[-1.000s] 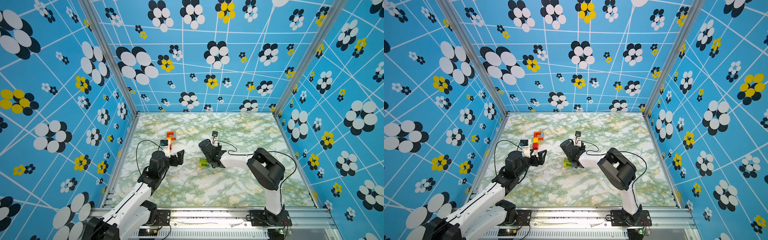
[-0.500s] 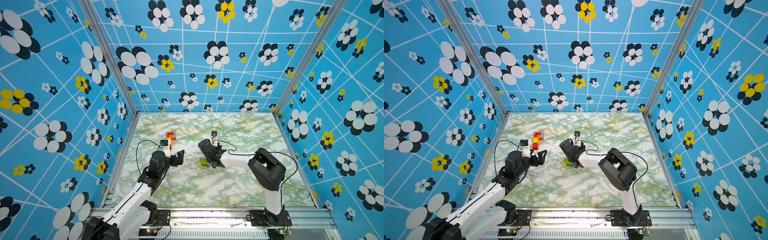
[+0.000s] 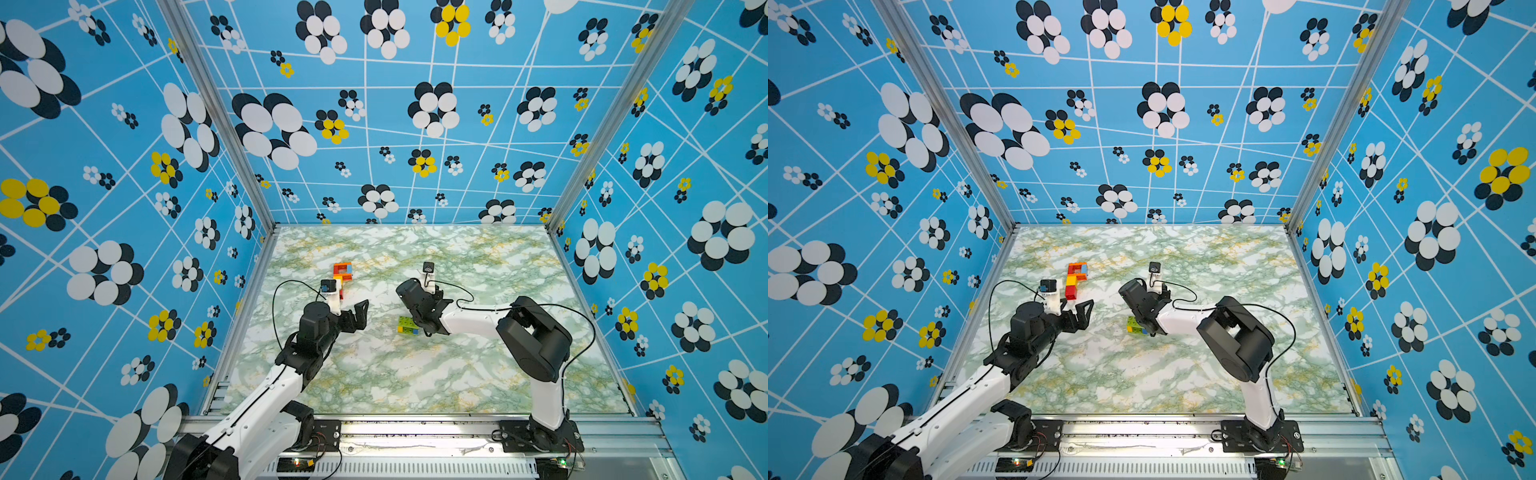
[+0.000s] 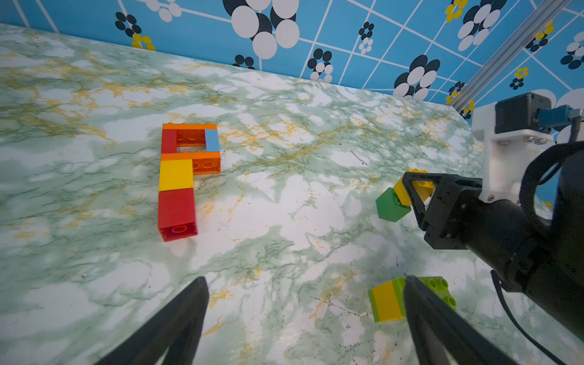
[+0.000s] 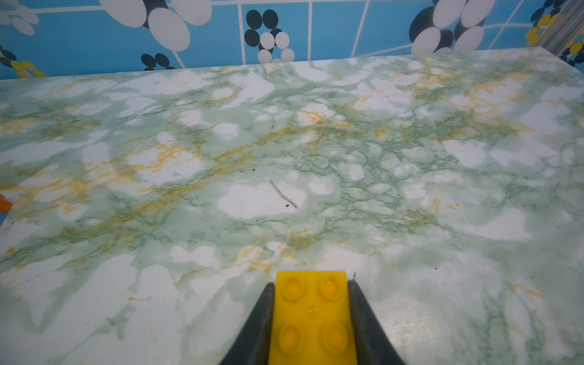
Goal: Assemble the letter p with lego
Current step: Assemble the lego brick with the lego brick.
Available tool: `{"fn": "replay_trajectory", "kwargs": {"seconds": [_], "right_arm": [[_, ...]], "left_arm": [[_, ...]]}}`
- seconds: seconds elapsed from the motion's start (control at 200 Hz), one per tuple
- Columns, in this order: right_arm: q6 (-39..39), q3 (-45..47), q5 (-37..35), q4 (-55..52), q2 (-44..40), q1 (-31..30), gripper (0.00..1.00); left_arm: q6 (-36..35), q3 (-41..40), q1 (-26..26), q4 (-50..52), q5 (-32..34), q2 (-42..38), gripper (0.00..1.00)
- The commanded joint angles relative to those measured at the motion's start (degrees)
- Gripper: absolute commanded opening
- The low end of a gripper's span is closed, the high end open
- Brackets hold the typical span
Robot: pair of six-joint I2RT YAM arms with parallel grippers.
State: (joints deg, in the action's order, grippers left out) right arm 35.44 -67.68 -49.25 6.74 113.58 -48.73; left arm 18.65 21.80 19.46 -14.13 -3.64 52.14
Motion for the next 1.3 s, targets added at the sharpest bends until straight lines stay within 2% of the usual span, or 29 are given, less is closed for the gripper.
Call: {"fn": "replay_trajectory", "kwargs": {"seconds": [0.0,0.375,0.955,1.294], "right_arm": [[1.3,-1.81,-0.87,-1.34,-0.57,-0.75,0.22],[-2.92,-0.16,-1.18,2.35,-3.23,-0.84,0.22],[1.29,-0.55,-4.55,-0.38,1.17,-1.51,0.25],[2.61,-1.75,-3.97,-1.42,3.4,-1.41,0.26]], "left_arm": [[0.12,0.59,-0.3,0.42,-0.62,-0.61,0.97],[0.16,0.62,-0.29,0.36,-0.67,-0.33,0.97],[0.32,0.62,-0.26,0.53,-0.83,-0.81,0.97],[0.32,0.69,-0.28,0.42,-0.93,-0.66,0.97]]}}
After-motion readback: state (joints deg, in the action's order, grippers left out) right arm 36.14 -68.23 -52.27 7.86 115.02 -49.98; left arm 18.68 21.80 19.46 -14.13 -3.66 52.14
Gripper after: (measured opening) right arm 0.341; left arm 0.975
